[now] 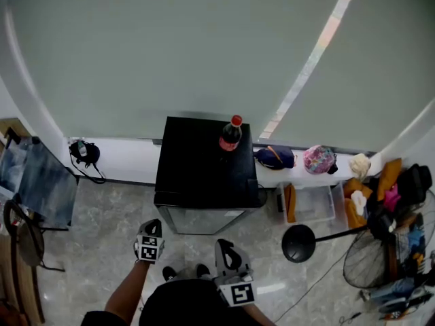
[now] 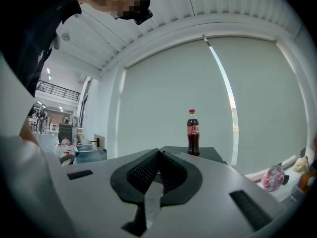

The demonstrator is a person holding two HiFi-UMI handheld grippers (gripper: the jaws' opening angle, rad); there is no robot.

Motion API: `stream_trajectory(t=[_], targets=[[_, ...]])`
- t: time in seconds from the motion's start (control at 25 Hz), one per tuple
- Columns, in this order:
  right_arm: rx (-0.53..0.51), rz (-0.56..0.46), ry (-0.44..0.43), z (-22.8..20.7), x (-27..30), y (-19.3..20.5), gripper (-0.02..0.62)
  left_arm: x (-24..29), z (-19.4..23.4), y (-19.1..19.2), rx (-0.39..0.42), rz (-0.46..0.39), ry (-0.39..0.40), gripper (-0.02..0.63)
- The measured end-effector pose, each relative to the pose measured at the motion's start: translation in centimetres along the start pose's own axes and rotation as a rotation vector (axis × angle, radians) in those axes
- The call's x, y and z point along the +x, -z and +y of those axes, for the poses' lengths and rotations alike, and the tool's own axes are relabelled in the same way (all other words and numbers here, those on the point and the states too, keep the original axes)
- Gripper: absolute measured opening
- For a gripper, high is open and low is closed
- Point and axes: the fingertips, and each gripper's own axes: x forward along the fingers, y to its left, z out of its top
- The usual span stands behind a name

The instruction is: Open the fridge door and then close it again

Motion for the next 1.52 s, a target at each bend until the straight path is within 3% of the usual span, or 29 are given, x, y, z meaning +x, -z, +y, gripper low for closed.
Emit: stream_trajectory(t=[0.16,0.36,0.56,0.8,1.0,1.2,1.52], targets=[[-0.006,0.013,0.036,-0.8,-0.2,0.4,0.006,-5.3,-2.4,-4.6,0.039,-0.176,0.064,0.008],[-0.010,0.015,0.082,-1.5,-0.6,0.2,0.007,-12.9,-4.2,-11.1,0.004,-0.379,0.098,0.008],[-0.007,-0.001,0.128,-2.5,-0.9,-0.4,0.006,-18.6,-4.8,-15.4,-0.006,-0.496,0.081,0.008],[-0.028,-0.007,0.147,-2.7,-1.2,-0.8,0.008,-22.1,-4.3,-16.4,-0.028,-0.541,0.034,0.008],[-0.056,-0.015,0.132,-2.6,-1.2,-0.7,0.008,-21.5,-4.3,-15.6,-0.098,-0.538,0.074,0.008],[-0.059,-0.030,0.129,-2.6,-1.2,-1.1,0.008,-21.7,-3.4,-15.7,-0.070,-0.566,0.030,0.006],[-0.076,-0.027,0.131,-3.0,-1.9,-0.7,0.008,-21.8,-3.0,-14.1,-0.108,-0.548,-0.014,0.008]])
